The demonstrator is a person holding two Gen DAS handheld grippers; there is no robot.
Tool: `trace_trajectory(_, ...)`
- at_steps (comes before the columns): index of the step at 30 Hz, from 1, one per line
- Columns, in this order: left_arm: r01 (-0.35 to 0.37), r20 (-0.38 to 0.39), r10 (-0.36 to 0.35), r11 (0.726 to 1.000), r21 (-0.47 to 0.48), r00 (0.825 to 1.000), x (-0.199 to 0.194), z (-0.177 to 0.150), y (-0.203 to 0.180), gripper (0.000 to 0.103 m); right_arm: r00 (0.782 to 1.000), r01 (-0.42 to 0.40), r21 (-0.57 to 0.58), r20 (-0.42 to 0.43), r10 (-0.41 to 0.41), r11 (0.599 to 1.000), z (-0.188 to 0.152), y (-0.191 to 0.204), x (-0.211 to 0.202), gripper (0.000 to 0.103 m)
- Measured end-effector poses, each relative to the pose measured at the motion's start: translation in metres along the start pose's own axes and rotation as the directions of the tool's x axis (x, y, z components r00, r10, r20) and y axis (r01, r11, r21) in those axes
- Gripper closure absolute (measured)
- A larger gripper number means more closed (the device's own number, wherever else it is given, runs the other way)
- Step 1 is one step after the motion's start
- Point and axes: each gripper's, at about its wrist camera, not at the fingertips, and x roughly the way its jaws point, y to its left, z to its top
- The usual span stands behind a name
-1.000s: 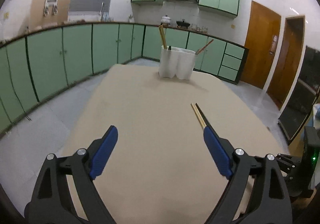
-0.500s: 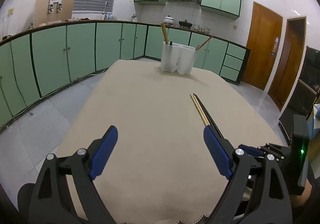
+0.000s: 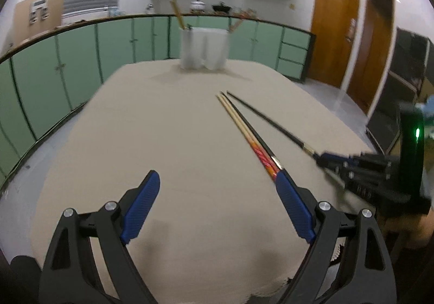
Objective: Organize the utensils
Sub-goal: 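Grasp a black chopstick with the right gripper while the left gripper approaches a red chopstick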
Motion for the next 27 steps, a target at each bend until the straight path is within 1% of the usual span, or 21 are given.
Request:
trace_trajectory(2, 0.014, -0.012, -0.014, 1.0, 0.025, 1.0, 0.007, -0.003, -0.01, 0.02, 1.0, 0.005, 0.016, 0.003, -0.005, 1.0, -0.001, -0.005, -0.002, 0.097)
trace_trajectory(5, 0.014, -0.031, -0.011, 0.997, 0.072, 0.999, 0.018, -0.009, -0.025, 0.022, 1.0, 0.0, 0.017, 0.004, 0.0, 1.0, -0.002, -0.006, -0.003, 0.097)
trace_trajectory(9, -0.007, -0.06, 0.013, 0.995, 0.099, 0.998, 0.031, -0.014, -0.032, 0.023, 1.0, -0.008, 0.019, 0.005, 0.008, 1.0, -0.001, -0.007, -0.001, 0.097)
trace_trajectory(12, -0.005, -0.08, 0.014, 0.994, 0.111, 0.997, 0.039, -0.016, -0.036, 0.024, 1.0, -0.009, 0.023, 0.005, 0.009, 1.0, -0.002, -0.006, -0.002, 0.097)
trace_trajectory(16, -0.005, -0.078, 0.015, 0.993, 0.12, 0.997, 0.044, -0.014, -0.042, 0.024, 1.0, -0.013, 0.033, 0.006, 0.013, 0.999, -0.002, -0.008, -0.001, 0.097)
trace_trajectory(21, -0.032, -0.069, 0.039, 0.995, 0.099, 0.997, 0.048, -0.013, -0.041, 0.023, 1.0, -0.012, 0.033, 0.006, 0.012, 0.999, -0.002, -0.009, -0.001, 0.097)
trace_trajectory(24, -0.078, -0.07, 0.081, 0.996, 0.048, 0.994, 0.051, -0.009, -0.03, 0.024, 1.0, -0.01, 0.031, 0.007, 0.01, 0.999, -0.001, -0.009, -0.001, 0.097)
trace_trajectory(27, -0.089, -0.076, 0.091, 0.996, 0.021, 0.993, 0.05, -0.007, -0.021, 0.026, 1.0, -0.008, 0.028, 0.007, 0.008, 1.0, -0.002, -0.009, -0.001, 0.097)
